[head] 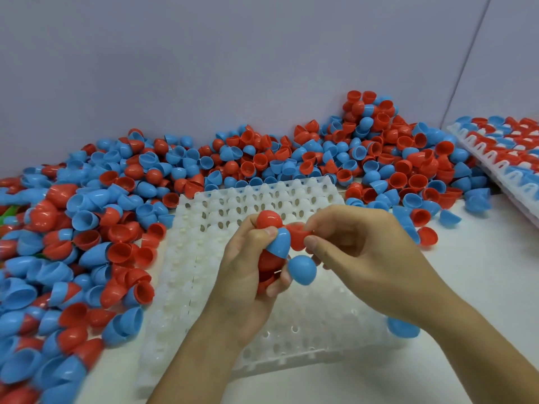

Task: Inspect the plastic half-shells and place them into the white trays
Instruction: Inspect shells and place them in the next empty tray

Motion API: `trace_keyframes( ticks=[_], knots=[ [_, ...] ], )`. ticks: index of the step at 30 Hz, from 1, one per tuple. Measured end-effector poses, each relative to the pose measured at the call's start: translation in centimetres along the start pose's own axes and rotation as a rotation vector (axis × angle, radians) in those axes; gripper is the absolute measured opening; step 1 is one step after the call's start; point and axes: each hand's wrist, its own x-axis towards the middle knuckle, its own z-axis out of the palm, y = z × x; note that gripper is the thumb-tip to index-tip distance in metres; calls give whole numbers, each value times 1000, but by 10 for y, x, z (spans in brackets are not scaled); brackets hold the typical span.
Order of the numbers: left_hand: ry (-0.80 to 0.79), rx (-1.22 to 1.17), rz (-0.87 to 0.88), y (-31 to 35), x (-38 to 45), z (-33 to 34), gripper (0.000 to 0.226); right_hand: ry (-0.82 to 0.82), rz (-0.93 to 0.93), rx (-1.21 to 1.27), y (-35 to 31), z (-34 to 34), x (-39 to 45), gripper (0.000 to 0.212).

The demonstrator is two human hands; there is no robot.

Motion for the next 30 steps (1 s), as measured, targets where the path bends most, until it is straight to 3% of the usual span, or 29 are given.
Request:
trace_keyframes(
  ticks=[5,10,14,22,30],
  knots=[
    [51,-35,-17,-2,-1,2,12,25,34,-3,0,2,-1,10],
    [90,-120,-32,0,3,-2,37,121,45,66,-1,1,3,6],
    [75,-112,-22,2,4,-5,23,111,18,118,-3,-1,2,5],
    [100,12,9,0,4,-5,26,-20,-19,33,-1,-3,-1,40],
    [15,74,15,0,4,-7,25,-69,-31,79,-6,-5,-1,29]
  ],
)
